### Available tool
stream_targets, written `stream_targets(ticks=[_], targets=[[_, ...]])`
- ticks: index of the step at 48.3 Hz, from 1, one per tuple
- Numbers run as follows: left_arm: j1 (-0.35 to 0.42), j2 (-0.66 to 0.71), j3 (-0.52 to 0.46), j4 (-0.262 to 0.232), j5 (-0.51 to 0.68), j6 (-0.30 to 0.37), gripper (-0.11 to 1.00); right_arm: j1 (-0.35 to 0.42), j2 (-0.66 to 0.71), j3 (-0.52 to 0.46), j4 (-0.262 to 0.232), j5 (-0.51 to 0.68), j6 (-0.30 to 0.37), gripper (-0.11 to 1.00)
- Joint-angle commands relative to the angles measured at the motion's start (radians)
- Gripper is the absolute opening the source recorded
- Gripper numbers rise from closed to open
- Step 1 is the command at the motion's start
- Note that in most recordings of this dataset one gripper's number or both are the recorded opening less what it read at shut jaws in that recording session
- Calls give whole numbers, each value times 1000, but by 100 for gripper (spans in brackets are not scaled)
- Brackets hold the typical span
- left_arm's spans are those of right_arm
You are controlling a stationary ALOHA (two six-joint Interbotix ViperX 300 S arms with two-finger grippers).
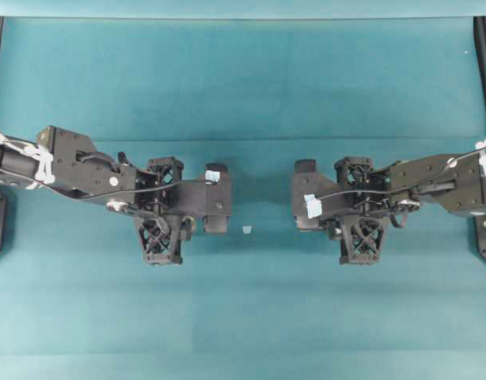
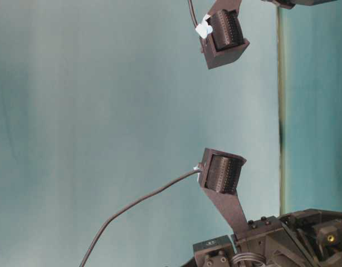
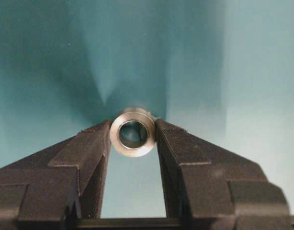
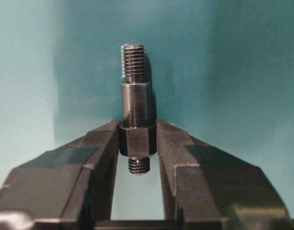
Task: Insert the washer onto the shaft with both hands.
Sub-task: 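Close left gripper on the washer and right gripper on the shaft, then lift both parts and rotate them to face each other mid-air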
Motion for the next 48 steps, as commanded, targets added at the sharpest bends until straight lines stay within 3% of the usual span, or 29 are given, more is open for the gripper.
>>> stream_targets(ticks=[1, 27, 48], targets=[[-3, -5, -3, 5, 0, 2, 36, -17, 2, 3, -3, 3, -5, 1], [-2, -12, -3, 5, 2, -2, 36, -17, 0, 3, -3, 3, -6, 0], [3, -133, 38, 5, -69, -5, 36, -18, -103, 40, 2, -61, 11, 0]])
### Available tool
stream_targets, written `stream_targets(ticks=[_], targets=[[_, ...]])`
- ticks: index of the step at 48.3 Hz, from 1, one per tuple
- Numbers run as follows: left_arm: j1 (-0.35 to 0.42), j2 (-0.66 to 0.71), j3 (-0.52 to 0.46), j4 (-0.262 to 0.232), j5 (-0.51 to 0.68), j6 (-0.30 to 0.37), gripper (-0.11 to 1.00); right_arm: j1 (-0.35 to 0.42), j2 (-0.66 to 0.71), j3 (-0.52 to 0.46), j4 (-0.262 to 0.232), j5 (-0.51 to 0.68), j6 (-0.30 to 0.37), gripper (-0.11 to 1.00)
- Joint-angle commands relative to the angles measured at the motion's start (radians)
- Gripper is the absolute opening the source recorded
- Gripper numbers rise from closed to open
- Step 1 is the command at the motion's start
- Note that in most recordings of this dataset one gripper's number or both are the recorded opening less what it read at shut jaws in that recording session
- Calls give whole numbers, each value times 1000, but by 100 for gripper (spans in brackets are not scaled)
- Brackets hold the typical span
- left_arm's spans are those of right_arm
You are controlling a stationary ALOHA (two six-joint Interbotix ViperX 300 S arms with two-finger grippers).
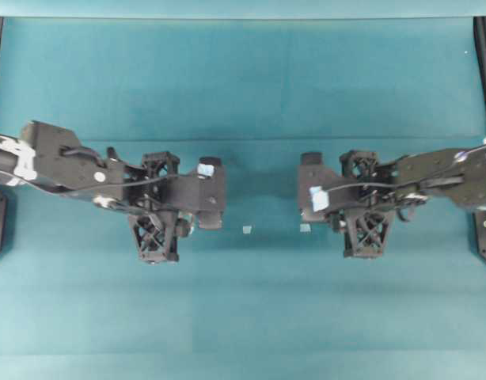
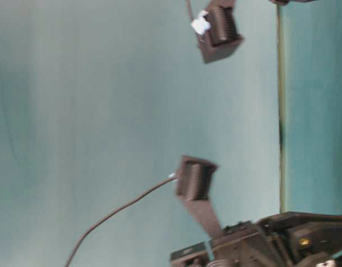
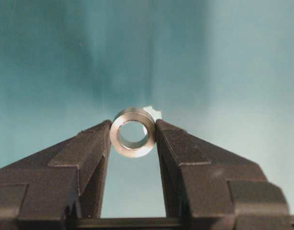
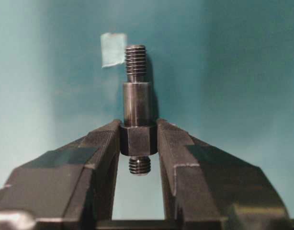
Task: Insert the washer onto the shaft with both hands.
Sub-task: 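Lift both parts and rotate them to face each other mid-air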
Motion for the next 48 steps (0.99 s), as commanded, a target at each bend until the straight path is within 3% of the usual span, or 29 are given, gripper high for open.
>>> stream_targets(ticks=[1, 15, 26, 34, 48], targets=[[2, -46, 9, 5, -41, -5, 36, 2, -46, 8, 2, -23, 11, 0], [2, -101, 86, 2, -255, -21, 36, -2, -98, 54, 11, -127, 80, 0], [3, -115, 109, 5, -344, -38, 36, 0, -118, 92, 11, -275, 146, 0], [6, -121, 126, 5, -440, -46, 36, 3, -135, 123, 12, -339, 149, 0], [20, -121, 155, 2, -606, -123, 36, 15, -150, 153, 11, -411, 150, 0]])
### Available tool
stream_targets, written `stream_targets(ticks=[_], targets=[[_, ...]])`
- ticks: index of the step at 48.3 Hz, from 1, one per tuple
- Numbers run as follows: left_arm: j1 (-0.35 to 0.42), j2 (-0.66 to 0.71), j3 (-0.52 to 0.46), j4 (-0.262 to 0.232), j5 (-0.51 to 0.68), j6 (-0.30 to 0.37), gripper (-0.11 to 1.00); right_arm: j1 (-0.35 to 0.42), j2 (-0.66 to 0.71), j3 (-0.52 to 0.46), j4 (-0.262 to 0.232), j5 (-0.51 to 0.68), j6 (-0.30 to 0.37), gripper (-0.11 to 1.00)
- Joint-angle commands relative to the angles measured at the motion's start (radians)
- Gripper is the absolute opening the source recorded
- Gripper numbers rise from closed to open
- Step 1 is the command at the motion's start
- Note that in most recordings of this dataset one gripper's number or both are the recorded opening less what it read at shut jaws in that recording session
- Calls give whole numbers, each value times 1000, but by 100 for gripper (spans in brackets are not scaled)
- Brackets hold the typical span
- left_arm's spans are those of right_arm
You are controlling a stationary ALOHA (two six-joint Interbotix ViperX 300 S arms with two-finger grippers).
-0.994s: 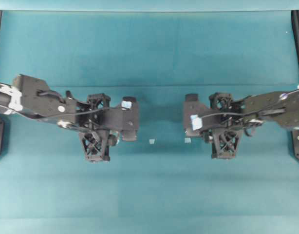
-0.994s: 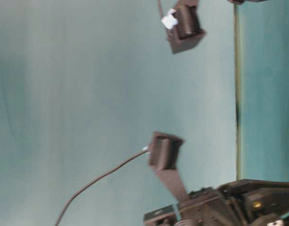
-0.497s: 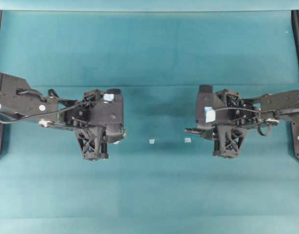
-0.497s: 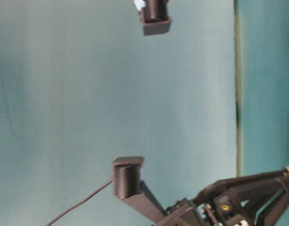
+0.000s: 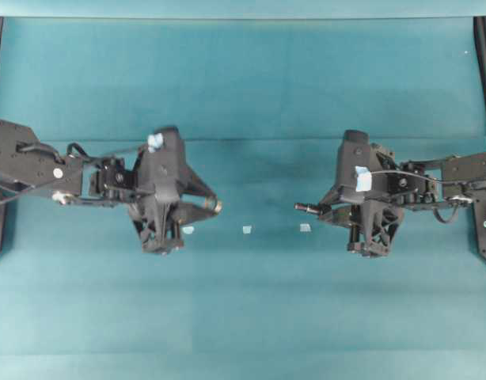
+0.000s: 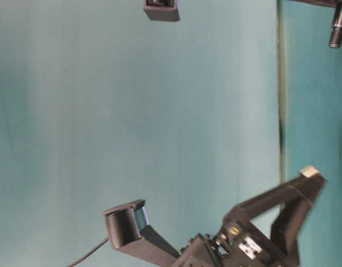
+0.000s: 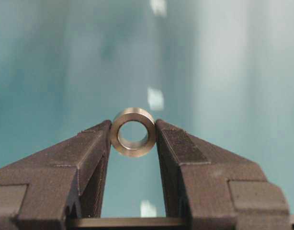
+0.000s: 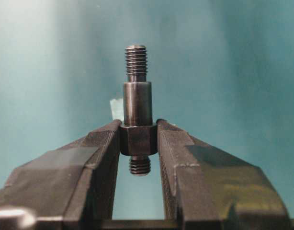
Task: Insert the washer onto the shaft with both hands.
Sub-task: 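Lift both parts and rotate them to face each other mid-air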
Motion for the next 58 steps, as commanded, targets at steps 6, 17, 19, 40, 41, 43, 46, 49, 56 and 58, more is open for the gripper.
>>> stream_targets(ticks=[6, 17, 19, 40, 41, 43, 46, 49, 56, 58], targets=[[-3, -11, -11, 0, -84, -18, 36, 14, -11, -2, 2, -55, 6, 0], [-8, 3, -15, 0, -137, -55, 36, 35, 9, 0, 0, -87, 8, 0], [-8, 6, -15, 0, -143, -67, 36, 40, 14, 0, 0, -97, 9, 0], [-35, 49, -63, 0, -172, -83, 36, 69, 40, -5, 2, -178, 17, 0], [-38, 55, -67, 0, -172, -83, 36, 69, 40, -3, 3, -184, 17, 0], [-41, 63, -75, 0, -173, -83, 36, 72, 38, -2, 3, -195, 18, 0], [-48, 75, -84, 0, -175, -86, 36, 75, 40, 0, 11, -209, 31, 0], [-54, 91, -91, 0, -175, -95, 36, 75, 40, 0, 14, -219, 51, 0], [-71, 121, -101, 0, -209, -133, 36, 83, 40, 3, 14, -249, 98, 0], [-74, 129, -104, 0, -227, -143, 36, 89, 40, 5, 14, -253, 106, 0]])
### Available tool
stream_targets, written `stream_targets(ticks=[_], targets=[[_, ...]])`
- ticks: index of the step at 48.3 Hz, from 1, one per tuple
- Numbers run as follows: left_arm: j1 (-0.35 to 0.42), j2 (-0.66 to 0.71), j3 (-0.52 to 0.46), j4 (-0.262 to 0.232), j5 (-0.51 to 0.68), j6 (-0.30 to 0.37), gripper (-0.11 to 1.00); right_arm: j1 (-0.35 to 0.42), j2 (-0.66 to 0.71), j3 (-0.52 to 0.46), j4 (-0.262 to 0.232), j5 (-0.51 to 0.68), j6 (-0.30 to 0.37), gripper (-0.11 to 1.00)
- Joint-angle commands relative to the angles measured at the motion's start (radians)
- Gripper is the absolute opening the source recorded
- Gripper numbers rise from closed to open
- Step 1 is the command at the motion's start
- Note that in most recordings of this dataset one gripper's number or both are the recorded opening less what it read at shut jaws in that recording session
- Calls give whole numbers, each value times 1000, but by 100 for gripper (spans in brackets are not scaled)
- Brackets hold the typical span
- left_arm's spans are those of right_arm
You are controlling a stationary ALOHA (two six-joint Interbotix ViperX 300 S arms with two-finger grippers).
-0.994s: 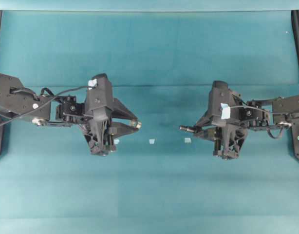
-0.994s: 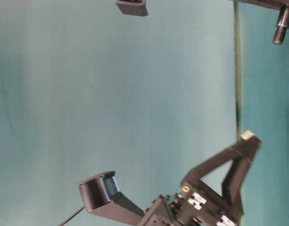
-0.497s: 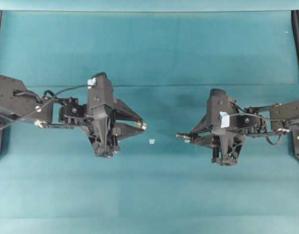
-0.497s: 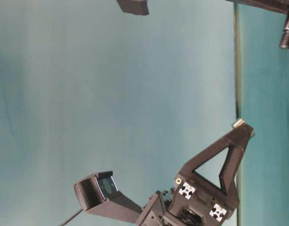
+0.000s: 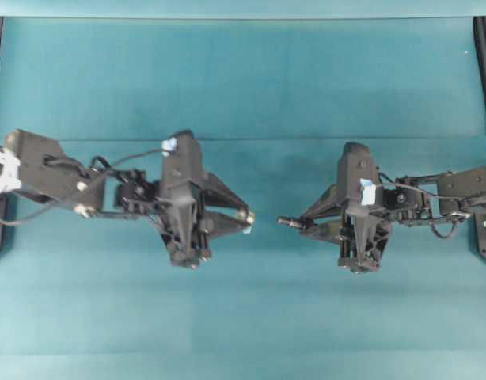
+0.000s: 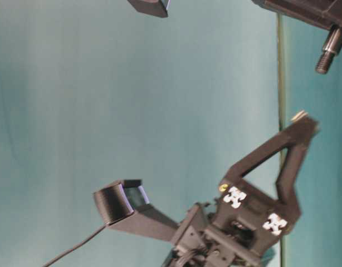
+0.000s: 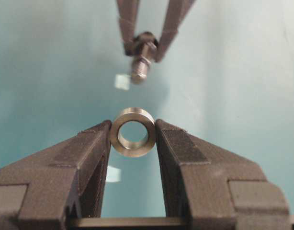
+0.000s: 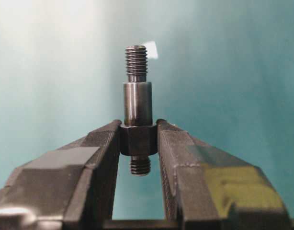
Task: Insert the washer onto the shaft with both hands.
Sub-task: 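Lift both parts and rotate them to face each other mid-air, then push the held washer with the left gripper onto the shaft's threaded end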
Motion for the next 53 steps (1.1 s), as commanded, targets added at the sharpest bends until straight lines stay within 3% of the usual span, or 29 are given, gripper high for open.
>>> stream_targets(ticks=[1, 11, 53], targets=[[-8, 3, -21, 0, -44, -14, 36, 18, -6, -2, 5, -23, 21, 0], [-8, 37, -54, 0, -67, -21, 36, 55, 0, -3, 5, -28, 25, 0], [-18, 60, -77, 0, -71, -23, 36, 48, 21, -8, 5, -104, 25, 0]])
